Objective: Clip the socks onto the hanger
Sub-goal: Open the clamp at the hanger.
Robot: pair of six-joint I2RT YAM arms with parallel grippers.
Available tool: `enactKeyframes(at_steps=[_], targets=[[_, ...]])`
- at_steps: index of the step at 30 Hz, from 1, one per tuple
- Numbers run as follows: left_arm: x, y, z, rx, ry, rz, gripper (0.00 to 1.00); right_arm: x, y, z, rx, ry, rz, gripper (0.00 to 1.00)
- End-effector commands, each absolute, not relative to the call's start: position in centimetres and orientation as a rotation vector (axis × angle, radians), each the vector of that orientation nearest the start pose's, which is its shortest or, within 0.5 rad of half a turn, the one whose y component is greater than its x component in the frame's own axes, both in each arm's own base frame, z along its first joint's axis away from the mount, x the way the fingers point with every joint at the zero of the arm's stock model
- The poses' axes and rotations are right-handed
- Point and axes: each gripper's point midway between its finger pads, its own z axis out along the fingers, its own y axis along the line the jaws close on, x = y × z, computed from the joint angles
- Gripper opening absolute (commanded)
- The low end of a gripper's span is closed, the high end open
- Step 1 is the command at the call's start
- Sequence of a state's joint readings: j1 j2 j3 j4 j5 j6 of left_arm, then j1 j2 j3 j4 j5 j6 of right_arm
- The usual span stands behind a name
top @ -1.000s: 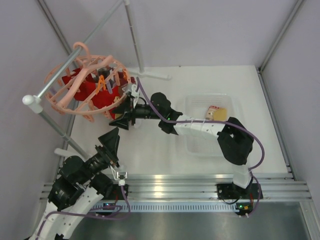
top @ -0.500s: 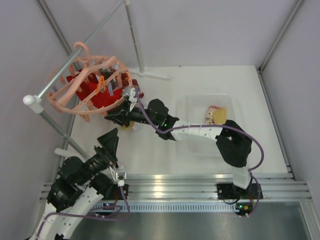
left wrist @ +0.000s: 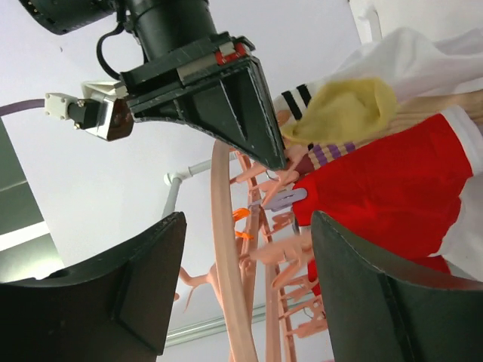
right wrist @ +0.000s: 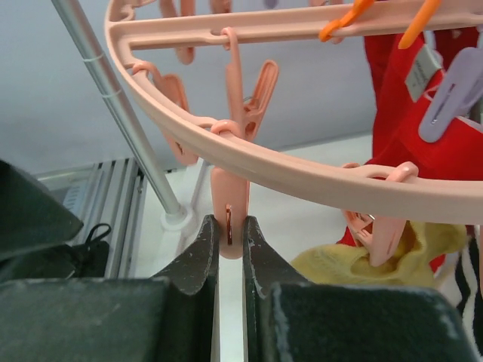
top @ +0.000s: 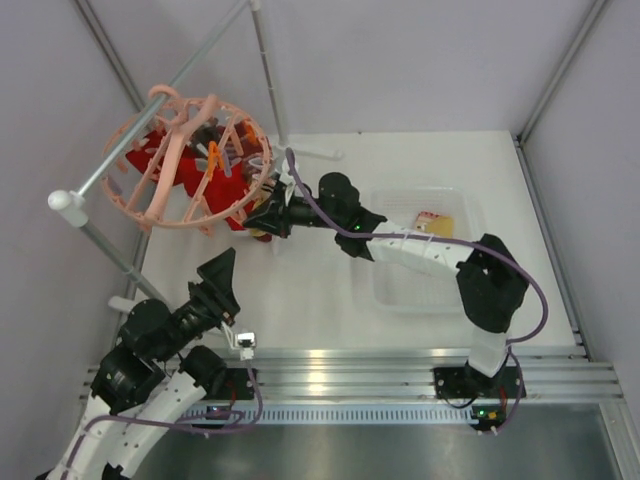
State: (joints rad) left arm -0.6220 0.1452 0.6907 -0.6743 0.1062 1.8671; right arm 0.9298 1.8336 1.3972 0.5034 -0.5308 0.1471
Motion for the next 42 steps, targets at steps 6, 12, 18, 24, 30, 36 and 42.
enactKeyframes(at_steps=[6,12,18,24,30,36,42], targets=[[18.3,-10.4,34.5,1.737,0.398,0.938,0.70,25.1,47.0,33.4,-1.223,1.249,1.234,0.00],[18.8,-12.0,36.5,1.777,0.285,0.954,0.72,25.1,45.4,33.2,-1.284,1.283,1.204,0.00],[19.4,-13.5,37.8,1.779,0.233,0.931,0.71,25.2,44.4,34.1,-1.283,1.303,1.227,0.00],[20.9,-13.9,37.4,1.833,0.235,0.966,0.70,24.6,43.9,34.9,-1.296,1.322,1.269,0.00],[21.4,-14.7,38.4,1.802,0.207,0.979,0.67,24.3,43.4,34.7,-1.303,1.353,1.271,0.00],[22.7,-15.0,38.5,1.825,0.192,1.031,0.62,23.6,43.1,35.2,-1.321,1.354,1.303,0.00],[23.8,-15.2,38.3,1.861,0.183,1.077,0.62,23.3,42.9,35.6,-1.329,1.359,1.324,0.00]])
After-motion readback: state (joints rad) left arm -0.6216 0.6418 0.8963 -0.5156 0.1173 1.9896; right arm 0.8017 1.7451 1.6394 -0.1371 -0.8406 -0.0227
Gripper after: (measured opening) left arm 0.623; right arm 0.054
